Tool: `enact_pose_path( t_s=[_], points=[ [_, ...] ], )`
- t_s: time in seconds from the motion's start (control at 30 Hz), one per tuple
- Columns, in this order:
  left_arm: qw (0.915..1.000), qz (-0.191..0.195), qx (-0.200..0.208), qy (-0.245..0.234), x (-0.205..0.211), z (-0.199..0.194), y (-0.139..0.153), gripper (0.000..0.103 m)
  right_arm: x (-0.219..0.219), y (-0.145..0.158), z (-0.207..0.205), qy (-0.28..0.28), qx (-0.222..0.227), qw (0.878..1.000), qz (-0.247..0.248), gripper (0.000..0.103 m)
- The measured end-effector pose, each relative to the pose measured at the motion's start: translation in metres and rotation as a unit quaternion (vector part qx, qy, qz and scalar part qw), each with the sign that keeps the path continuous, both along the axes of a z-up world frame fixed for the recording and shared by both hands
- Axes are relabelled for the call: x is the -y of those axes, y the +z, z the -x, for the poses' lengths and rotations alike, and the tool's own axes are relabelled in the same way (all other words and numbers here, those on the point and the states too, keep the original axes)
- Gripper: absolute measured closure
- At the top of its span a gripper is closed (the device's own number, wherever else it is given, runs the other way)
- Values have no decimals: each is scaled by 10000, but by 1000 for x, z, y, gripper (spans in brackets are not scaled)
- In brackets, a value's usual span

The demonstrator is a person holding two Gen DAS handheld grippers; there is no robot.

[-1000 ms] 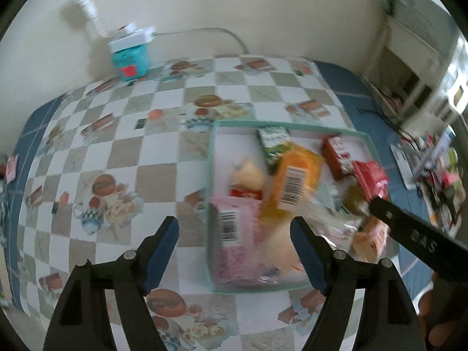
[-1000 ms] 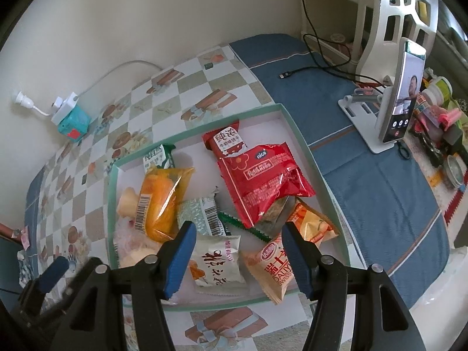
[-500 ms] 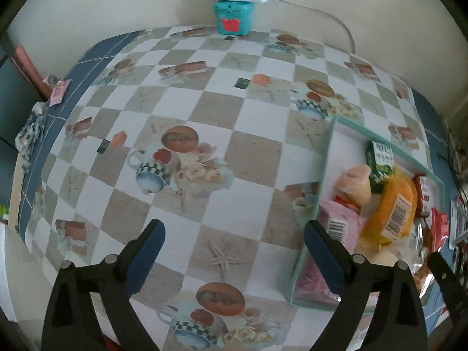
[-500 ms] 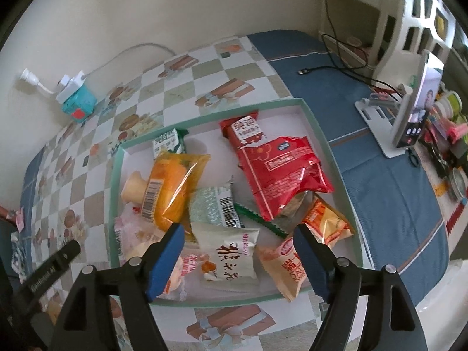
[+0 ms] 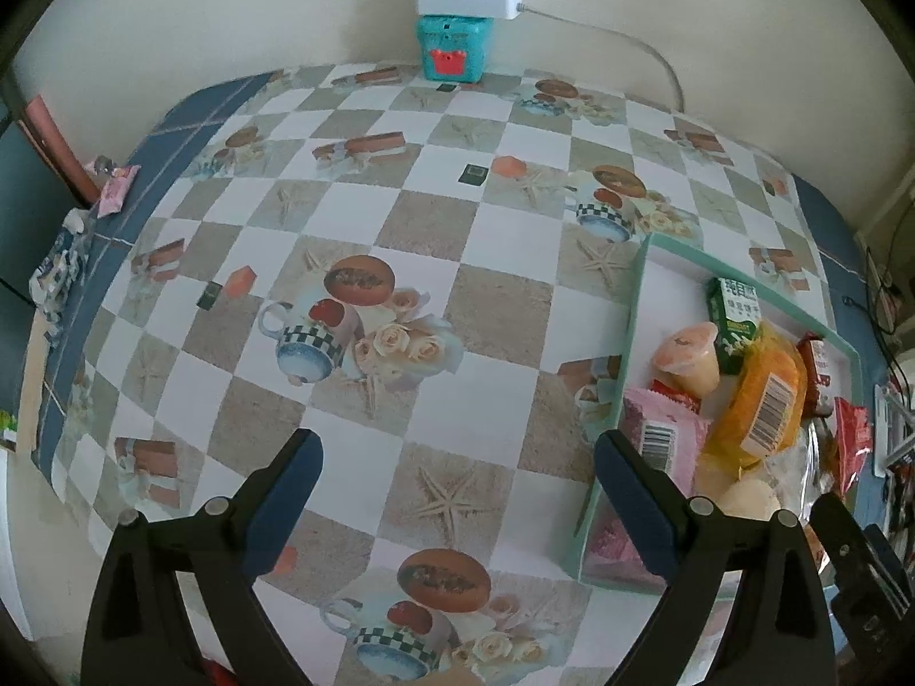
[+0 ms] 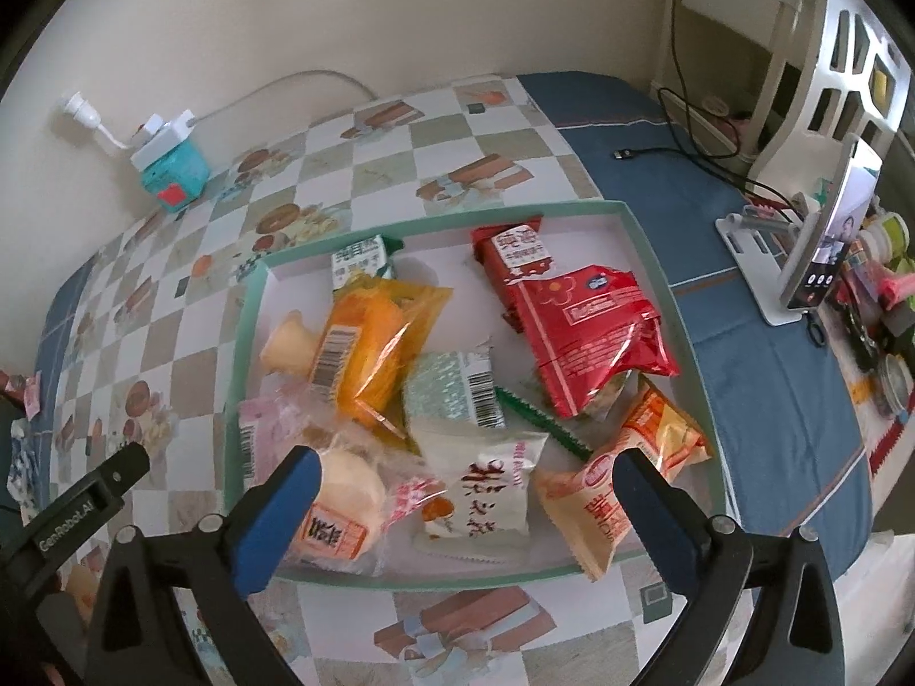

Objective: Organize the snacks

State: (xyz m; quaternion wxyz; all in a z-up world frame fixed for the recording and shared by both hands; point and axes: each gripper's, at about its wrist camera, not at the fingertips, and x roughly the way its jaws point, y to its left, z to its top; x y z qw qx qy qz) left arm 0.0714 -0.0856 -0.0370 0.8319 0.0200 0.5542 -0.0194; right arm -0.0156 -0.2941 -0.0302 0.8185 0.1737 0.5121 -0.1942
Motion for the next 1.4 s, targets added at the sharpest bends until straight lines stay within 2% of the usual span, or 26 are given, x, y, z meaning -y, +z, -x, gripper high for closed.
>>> enact_pose_path(
  t_s=[0.33,0.6,0.9,1.1,1.4],
  points=[
    [9996,-110,246,-61,-17,27,15,7,-30,10,24,78,213,9996,193,0],
    [9992,-341,185,-103,-39,54,6,7,-55,2,52,164,208,9993,260,0],
    [9984,-502,225,-153,-53,82,3,7,-65,-4,73,188,158,9992,321,0],
    [9984,-467,325,-56,-57,86,9,7,-66,-1,74,141,223,9990,349,0],
    [9973,-635,298,-227,-49,85,7,7,-68,-2,70,210,192,9990,339,0]
  ],
)
